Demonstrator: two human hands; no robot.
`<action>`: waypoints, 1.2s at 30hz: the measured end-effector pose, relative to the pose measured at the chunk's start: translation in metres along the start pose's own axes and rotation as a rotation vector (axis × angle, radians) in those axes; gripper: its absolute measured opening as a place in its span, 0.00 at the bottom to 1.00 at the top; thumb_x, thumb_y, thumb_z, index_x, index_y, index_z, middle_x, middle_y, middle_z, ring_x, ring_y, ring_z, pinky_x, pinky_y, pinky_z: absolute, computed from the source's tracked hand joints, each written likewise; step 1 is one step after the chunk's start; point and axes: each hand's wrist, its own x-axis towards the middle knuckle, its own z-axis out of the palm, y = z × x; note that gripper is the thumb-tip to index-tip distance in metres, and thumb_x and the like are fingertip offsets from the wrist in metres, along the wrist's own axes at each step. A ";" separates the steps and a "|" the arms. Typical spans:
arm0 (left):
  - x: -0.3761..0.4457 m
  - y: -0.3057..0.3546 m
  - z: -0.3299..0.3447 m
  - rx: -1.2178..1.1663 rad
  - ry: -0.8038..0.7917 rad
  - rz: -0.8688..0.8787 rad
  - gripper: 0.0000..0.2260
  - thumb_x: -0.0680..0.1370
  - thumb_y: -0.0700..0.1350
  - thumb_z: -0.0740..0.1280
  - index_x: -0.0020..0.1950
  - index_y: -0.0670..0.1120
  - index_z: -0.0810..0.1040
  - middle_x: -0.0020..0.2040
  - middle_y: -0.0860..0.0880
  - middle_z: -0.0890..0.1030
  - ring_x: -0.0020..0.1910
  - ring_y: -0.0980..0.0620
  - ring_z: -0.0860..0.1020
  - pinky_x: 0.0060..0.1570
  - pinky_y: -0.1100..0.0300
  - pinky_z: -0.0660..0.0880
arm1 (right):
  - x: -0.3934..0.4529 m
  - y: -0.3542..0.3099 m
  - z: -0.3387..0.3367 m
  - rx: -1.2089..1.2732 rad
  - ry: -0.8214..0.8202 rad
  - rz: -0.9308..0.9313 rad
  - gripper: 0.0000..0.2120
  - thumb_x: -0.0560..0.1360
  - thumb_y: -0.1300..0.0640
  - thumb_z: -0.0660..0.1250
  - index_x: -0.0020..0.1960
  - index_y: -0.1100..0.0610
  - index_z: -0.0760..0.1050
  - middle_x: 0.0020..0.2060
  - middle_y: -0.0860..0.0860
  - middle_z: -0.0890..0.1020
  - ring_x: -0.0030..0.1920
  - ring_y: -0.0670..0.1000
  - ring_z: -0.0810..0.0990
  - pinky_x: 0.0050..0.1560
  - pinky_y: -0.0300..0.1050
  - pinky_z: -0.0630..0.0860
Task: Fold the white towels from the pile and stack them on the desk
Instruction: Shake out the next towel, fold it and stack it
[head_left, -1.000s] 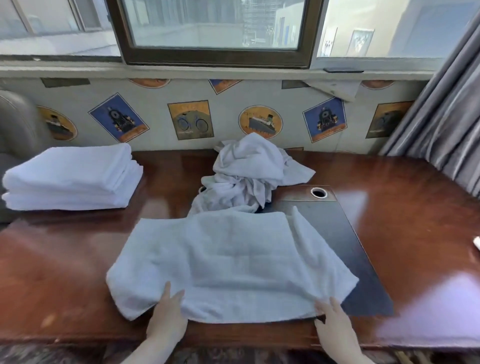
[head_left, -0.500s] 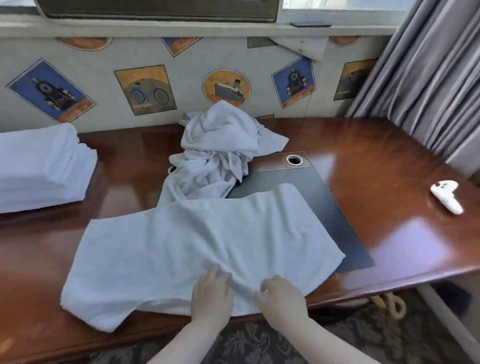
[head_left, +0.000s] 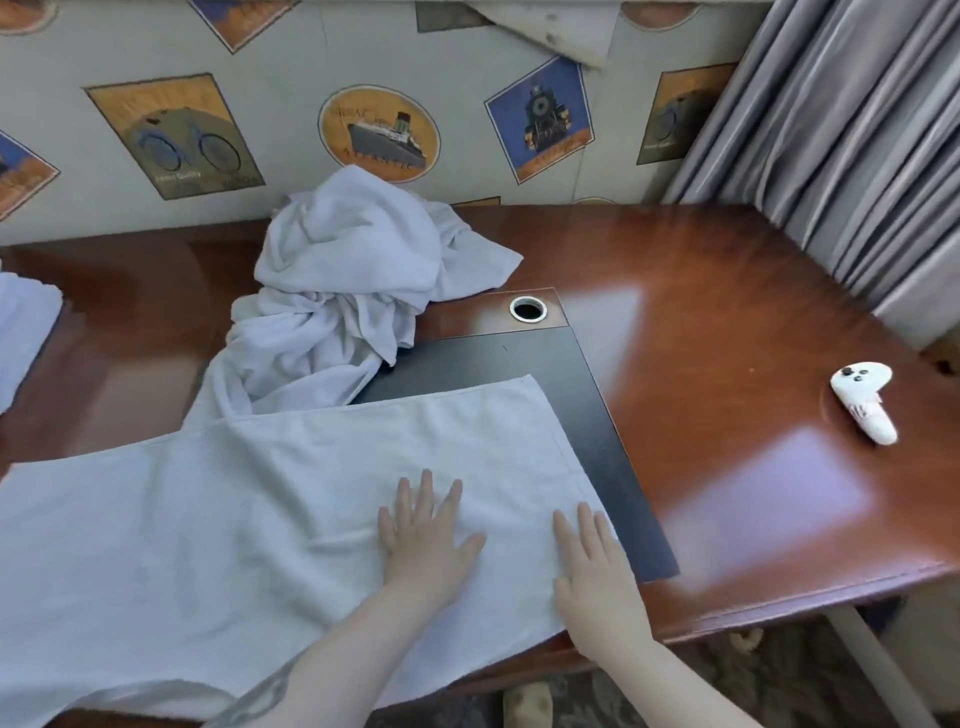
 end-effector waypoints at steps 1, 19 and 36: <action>0.007 0.011 0.007 0.006 -0.027 -0.026 0.34 0.79 0.67 0.52 0.78 0.61 0.39 0.78 0.50 0.32 0.77 0.43 0.32 0.72 0.41 0.36 | -0.007 0.016 -0.002 0.045 0.007 0.020 0.36 0.77 0.57 0.56 0.80 0.47 0.43 0.79 0.50 0.38 0.78 0.52 0.36 0.77 0.47 0.42; 0.022 0.066 0.046 0.056 0.134 0.004 0.38 0.77 0.68 0.49 0.69 0.60 0.21 0.73 0.54 0.24 0.70 0.51 0.21 0.71 0.50 0.28 | 0.113 0.053 -0.024 0.032 0.109 -0.210 0.27 0.83 0.44 0.47 0.79 0.42 0.43 0.76 0.41 0.37 0.75 0.43 0.32 0.73 0.43 0.30; 0.015 0.059 0.043 0.051 0.099 0.121 0.35 0.77 0.66 0.44 0.72 0.58 0.24 0.72 0.59 0.22 0.72 0.56 0.23 0.68 0.53 0.23 | 0.221 0.066 -0.074 0.005 -0.039 0.019 0.32 0.78 0.37 0.52 0.79 0.40 0.46 0.80 0.46 0.41 0.78 0.51 0.36 0.74 0.63 0.36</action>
